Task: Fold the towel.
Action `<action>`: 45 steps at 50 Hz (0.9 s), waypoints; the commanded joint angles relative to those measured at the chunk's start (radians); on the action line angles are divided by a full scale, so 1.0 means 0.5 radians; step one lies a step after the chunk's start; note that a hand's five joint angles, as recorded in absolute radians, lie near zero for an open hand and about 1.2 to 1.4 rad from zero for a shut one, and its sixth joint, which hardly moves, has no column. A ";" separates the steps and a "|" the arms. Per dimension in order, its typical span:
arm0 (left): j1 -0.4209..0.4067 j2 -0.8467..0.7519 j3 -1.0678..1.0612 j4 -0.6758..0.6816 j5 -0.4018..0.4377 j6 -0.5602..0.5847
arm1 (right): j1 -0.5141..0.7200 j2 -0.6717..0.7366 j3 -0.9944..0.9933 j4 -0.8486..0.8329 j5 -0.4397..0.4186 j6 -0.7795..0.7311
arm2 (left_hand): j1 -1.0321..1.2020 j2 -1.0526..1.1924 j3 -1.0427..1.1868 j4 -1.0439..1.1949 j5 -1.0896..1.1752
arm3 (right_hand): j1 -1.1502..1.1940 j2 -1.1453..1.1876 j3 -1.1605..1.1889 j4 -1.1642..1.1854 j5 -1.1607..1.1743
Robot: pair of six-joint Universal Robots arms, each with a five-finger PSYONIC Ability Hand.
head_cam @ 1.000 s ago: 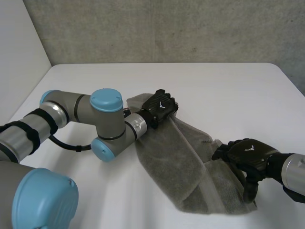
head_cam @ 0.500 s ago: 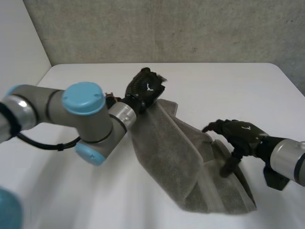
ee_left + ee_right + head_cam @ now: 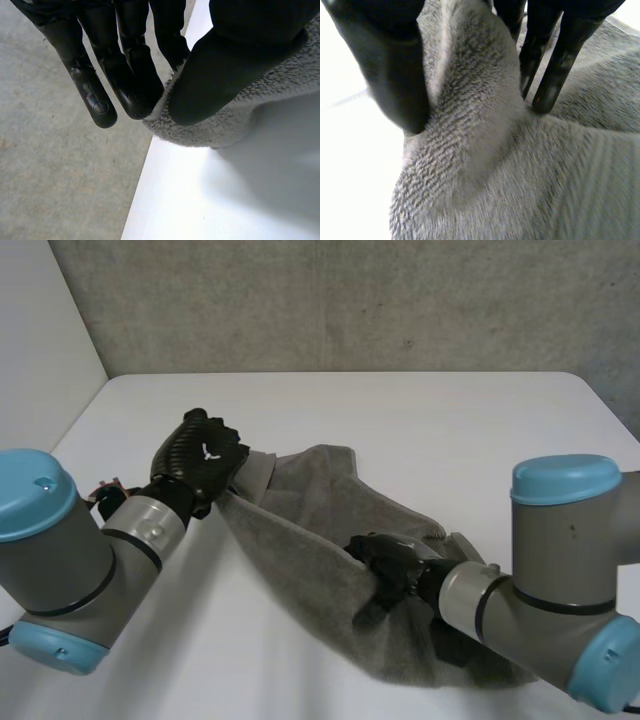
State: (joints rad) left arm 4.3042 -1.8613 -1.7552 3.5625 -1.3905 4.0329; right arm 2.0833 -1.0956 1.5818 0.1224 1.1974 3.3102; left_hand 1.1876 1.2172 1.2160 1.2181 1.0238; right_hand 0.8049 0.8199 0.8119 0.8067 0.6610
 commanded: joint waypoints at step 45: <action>0.059 -0.082 -0.460 0.566 -0.253 -0.758 | -0.114 -0.205 0.260 -0.723 0.428 -1.644 | 0.417 0.358 0.360 0.356 0.396 | 0.392 0.362 0.378 0.389 0.331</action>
State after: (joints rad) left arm 4.3266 -1.9096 -1.9694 3.8403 -1.5181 3.6193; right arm 2.0397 -1.1757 1.6575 -0.1227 1.4111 2.4616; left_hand 1.2078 1.2181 1.2173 1.2184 1.0377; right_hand 1.2234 1.2129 1.2277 1.2297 1.0511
